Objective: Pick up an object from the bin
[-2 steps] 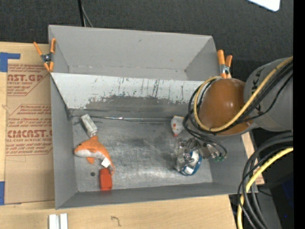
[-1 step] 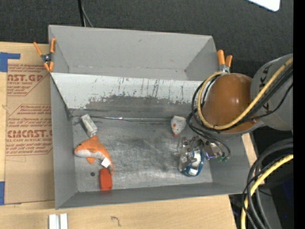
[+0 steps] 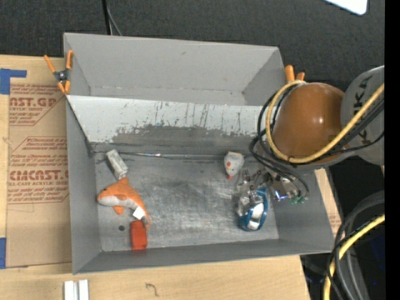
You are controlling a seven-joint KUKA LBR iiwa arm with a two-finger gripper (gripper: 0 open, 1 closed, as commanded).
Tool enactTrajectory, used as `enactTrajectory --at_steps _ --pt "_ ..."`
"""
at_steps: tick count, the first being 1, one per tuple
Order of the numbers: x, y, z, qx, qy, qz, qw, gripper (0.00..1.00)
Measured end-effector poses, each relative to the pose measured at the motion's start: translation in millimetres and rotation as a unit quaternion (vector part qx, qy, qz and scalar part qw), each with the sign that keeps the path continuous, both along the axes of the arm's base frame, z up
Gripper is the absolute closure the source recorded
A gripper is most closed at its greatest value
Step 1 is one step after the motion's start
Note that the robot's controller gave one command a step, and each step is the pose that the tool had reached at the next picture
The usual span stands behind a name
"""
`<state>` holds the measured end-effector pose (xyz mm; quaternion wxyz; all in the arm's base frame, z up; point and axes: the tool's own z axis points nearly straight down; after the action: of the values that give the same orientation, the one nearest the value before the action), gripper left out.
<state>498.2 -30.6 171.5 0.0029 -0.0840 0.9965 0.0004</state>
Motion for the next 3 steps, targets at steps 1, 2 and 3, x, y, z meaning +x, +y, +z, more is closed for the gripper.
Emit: enactTrajectory --at_steps 1,2,3 --pt "8.8 -45.8 -18.3 0.0 0.0022 -0.014 0.9999 0.0" --pt "8.8 -45.7 -18.3 0.0 0.0021 -0.014 0.9999 0.0" --pt "23.2 -88.0 -84.6 0.007 0.0076 0.085 0.9964 1.0"
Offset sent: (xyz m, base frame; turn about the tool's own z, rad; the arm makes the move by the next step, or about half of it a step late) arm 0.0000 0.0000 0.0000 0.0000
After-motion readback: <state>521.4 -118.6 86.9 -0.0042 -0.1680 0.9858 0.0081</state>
